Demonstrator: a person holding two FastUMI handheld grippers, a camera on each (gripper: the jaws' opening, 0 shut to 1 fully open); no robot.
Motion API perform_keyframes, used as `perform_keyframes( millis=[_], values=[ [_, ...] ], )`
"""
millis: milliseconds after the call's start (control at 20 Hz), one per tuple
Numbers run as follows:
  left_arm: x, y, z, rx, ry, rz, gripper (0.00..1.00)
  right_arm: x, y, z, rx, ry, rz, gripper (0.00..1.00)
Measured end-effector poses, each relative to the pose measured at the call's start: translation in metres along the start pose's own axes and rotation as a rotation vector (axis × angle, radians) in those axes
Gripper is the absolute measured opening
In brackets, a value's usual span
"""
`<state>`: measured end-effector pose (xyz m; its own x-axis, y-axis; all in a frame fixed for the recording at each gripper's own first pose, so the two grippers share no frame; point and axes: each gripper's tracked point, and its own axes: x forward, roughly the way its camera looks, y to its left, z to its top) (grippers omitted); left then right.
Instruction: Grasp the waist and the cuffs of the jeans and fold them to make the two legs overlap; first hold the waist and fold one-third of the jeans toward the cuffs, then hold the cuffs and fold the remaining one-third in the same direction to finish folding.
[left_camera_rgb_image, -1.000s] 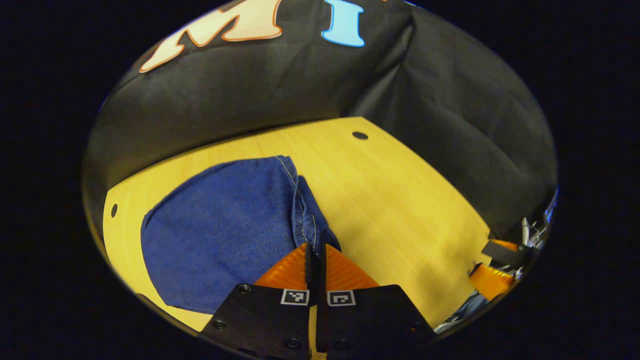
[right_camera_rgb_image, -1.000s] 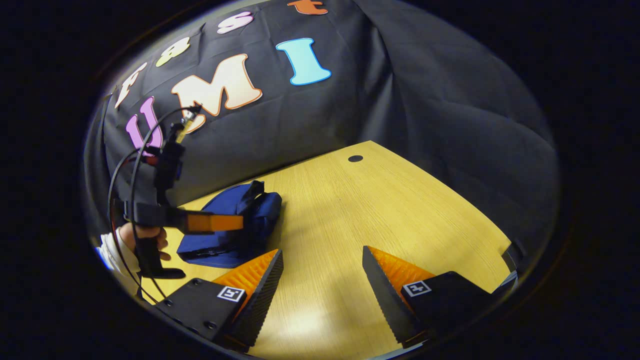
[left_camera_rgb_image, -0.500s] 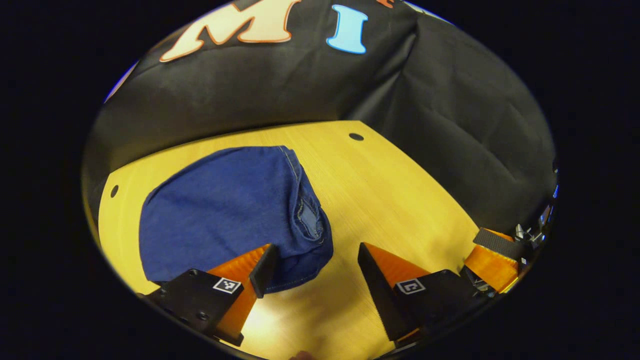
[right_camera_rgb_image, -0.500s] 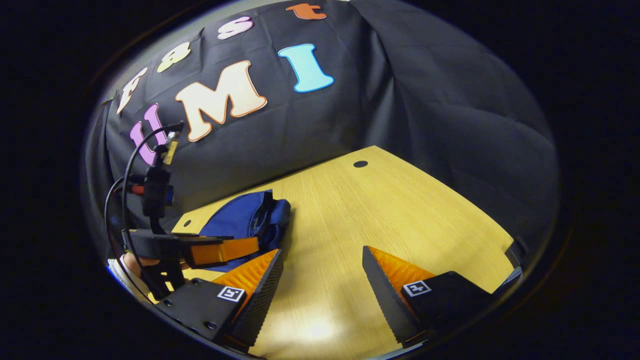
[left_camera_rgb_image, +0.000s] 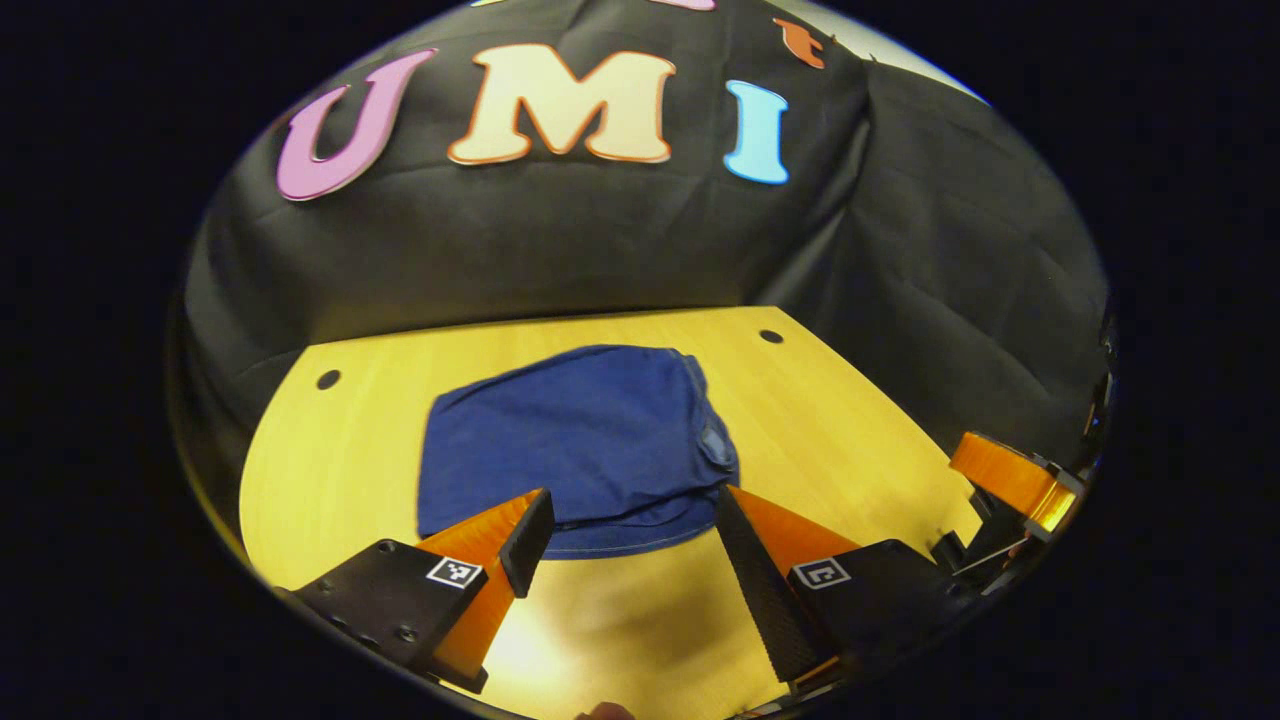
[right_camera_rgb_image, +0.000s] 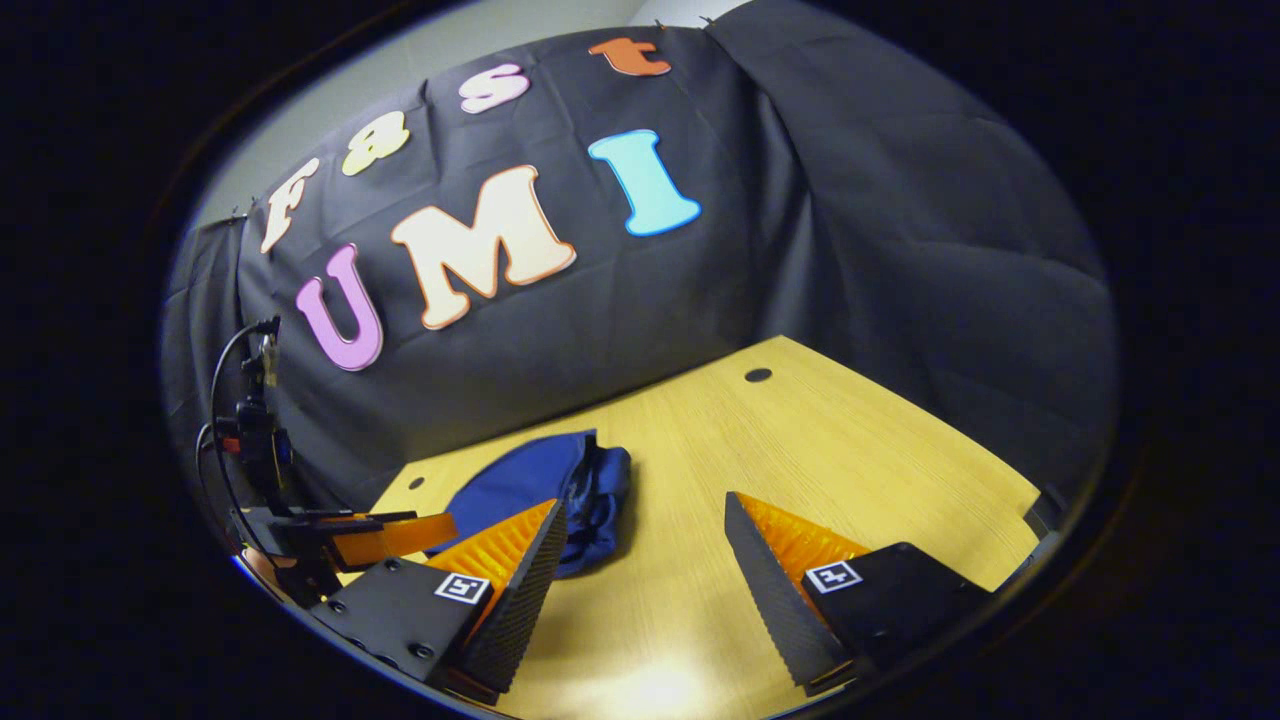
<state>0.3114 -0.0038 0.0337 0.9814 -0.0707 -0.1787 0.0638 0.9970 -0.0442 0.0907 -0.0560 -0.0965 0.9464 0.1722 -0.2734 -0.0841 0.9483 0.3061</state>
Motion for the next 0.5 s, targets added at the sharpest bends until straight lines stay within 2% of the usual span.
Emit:
perform_keyframes(
  millis=[300, 500],
  values=[
    [-0.04, 0.07, -0.008, -0.1, -0.077, 0.171, 0.96, -0.013, 0.042, 0.007, -0.04, -0.066, 0.121, 0.98],
    [-0.053, 0.092, -0.016, -0.15, -0.088, 0.231, 0.96, -0.02, 0.054, 0.003, -0.046, -0.073, 0.157, 0.98]
  ],
)
